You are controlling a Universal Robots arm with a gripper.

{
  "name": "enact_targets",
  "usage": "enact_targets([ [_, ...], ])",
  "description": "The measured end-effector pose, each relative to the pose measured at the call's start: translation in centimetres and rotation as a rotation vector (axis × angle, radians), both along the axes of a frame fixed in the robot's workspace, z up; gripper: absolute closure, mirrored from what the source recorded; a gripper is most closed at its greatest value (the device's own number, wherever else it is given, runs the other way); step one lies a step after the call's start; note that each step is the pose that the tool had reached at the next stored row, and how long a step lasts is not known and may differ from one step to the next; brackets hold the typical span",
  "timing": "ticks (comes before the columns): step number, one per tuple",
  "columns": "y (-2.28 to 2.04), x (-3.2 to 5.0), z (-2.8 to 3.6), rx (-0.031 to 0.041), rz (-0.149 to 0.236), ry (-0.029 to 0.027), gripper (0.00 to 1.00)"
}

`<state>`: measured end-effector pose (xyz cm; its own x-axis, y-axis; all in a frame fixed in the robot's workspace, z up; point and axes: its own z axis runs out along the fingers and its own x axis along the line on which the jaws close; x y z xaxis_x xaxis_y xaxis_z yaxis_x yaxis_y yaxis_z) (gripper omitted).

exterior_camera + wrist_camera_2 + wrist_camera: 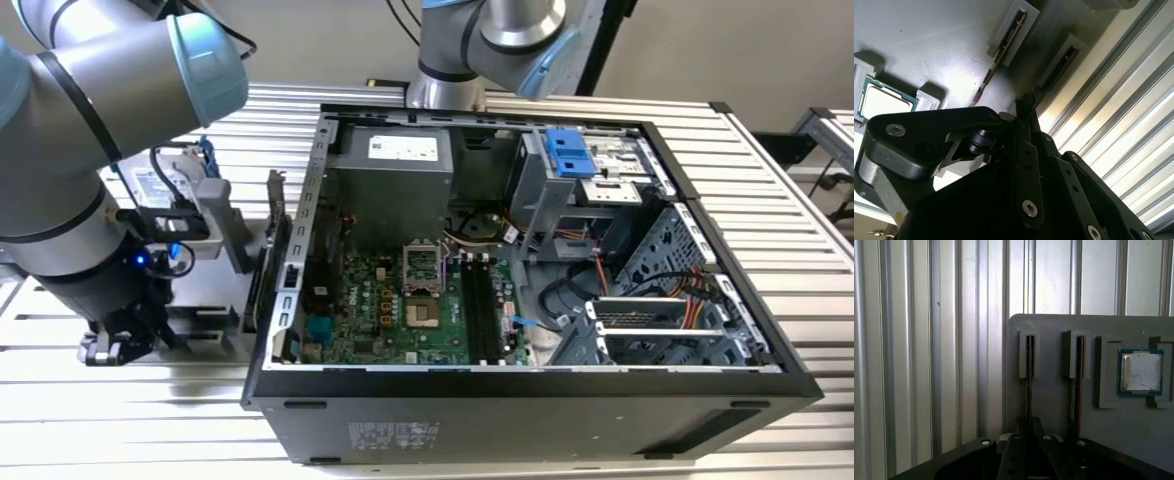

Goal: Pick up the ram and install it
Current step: 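Pick up the ram and move it above insertion slot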

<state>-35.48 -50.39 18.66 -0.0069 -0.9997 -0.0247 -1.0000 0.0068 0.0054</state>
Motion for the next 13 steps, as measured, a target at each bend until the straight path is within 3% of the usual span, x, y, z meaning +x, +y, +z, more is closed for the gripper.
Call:
enact_targets([
  [4, 0.0, 0.01, 0.42, 0.0001, 0.0, -0.0001, 1.0],
  [13, 0.0, 0.0, 2.03, 0.0, 0.0, 0.0, 1.0],
])
